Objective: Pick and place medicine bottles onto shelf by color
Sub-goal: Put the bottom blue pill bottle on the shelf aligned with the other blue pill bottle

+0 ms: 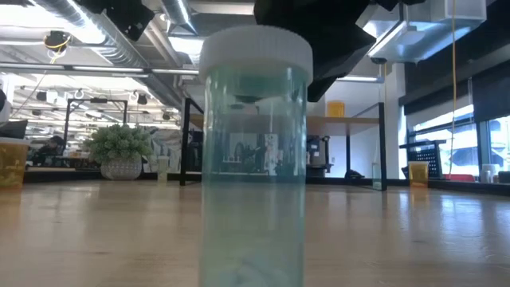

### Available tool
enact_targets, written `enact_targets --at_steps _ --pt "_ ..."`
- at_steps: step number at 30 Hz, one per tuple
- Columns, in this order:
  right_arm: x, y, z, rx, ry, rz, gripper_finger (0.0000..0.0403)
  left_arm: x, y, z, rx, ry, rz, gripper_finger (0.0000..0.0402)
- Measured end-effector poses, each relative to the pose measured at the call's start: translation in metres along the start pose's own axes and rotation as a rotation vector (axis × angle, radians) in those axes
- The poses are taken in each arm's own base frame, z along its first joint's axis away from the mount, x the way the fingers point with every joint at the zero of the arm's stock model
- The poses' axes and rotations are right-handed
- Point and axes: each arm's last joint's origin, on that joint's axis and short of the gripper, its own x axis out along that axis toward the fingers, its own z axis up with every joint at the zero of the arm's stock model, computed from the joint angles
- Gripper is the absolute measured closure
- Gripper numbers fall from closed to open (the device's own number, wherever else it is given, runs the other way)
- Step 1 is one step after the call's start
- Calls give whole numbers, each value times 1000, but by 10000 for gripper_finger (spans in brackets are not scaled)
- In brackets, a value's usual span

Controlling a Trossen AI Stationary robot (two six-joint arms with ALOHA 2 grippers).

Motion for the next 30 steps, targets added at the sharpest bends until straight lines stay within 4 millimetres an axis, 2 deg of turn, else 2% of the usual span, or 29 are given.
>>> enact_targets --at_steps 22,30 --pt "2 -2 -2 1 1 -36 241 0 0 -1 -2 8 1 260" --pt "2 3 -3 -4 -5 -23 241 0 0 -1 -2 7 1 260"
